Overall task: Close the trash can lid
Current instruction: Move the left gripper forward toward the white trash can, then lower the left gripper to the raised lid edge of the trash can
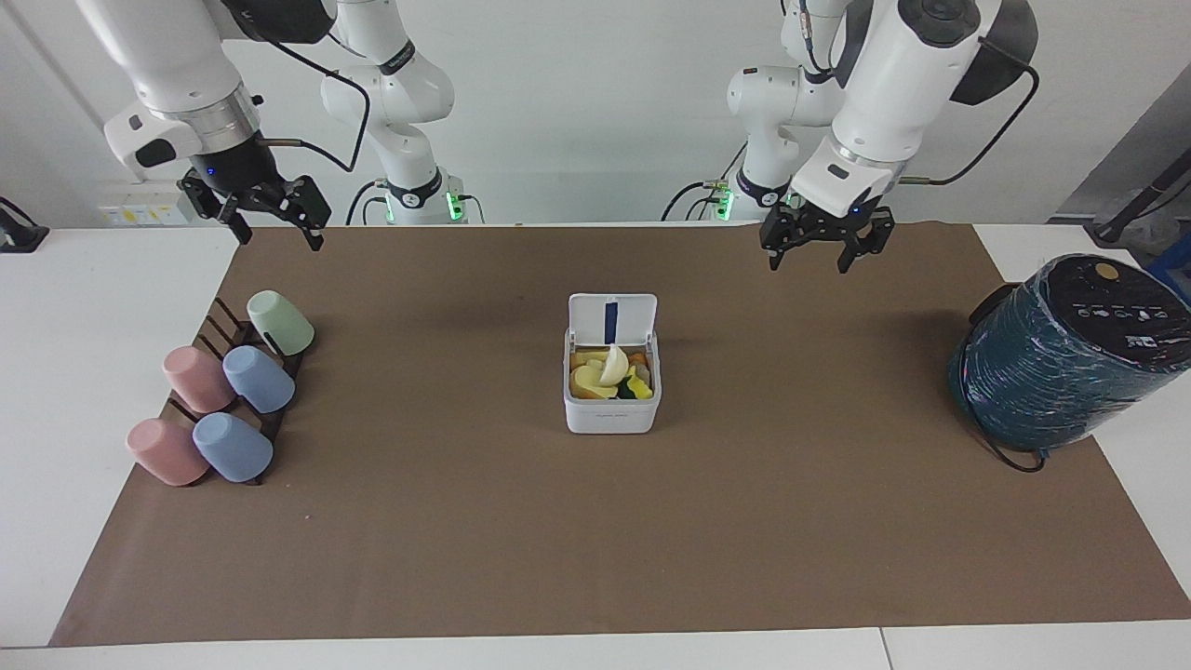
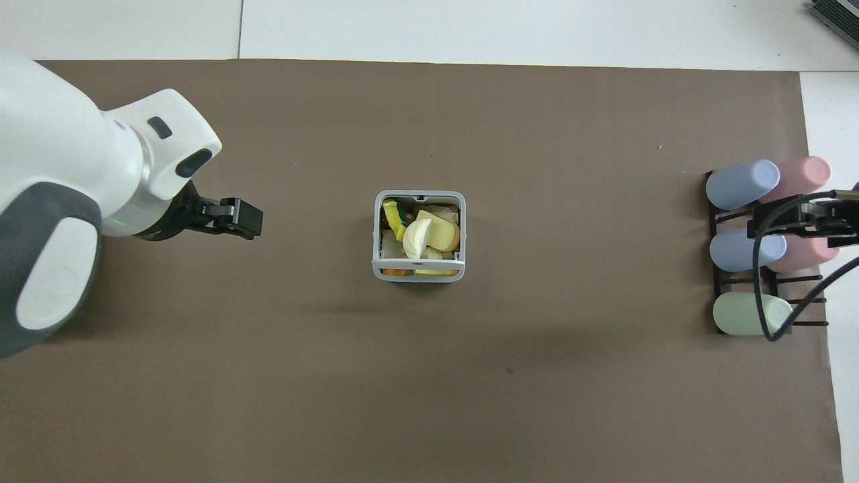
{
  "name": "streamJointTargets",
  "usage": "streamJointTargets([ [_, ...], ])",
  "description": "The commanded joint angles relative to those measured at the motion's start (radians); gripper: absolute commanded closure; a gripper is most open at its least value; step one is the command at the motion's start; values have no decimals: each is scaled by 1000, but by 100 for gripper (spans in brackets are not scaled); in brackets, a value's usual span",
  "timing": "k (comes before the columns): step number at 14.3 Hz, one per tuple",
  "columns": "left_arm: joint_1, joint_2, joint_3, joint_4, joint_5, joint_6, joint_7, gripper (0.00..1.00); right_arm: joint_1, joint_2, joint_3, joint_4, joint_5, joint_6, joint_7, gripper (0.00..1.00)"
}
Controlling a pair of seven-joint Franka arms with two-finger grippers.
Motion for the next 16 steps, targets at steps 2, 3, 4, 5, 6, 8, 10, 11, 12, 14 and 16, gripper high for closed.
streamJointTargets([
  [2,-115,-103,11,-176,7,104,-154,0,-11,-13,5,-15,-6,-1,-33,0],
  [3,-145,-120,11,-208,1,125,-192,0,-11,-13,5,-17,-6,-1,-33,0],
  [4,-163,-131,11,-236,-25,147,-220,0,-12,-13,5,-17,-6,-1,-36,0],
  [5,-172,-143,11,-260,-57,164,-240,16,-12,-13,5,-17,-6,-1,-46,0],
  [6,-183,-157,11,-285,-84,173,-244,33,-12,-13,5,-17,-6,-1,-53,0],
  [8,-217,-183,11,-343,-95,229,-246,54,-12,-13,5,-17,-6,1,-53,0],
  [10,-254,-197,11,-403,-95,318,-276,67,-14,-11,5,-17,-6,1,-53,0],
  [11,-275,-197,11,-424,-95,358,-307,72,-15,-13,5,-17,-6,-1,-55,0],
  [12,-290,-192,11,-437,-95,398,-333,76,-16,-13,5,-17,-6,-1,-58,0],
  [14,-304,-182,9,-452,-97,450,-369,82,-16,-13,5,-17,-6,1,-69,0],
  [16,-349,-149,11,-460,-112,496,-431,87,-16,-13,5,-17,-6,1,-69,0],
])
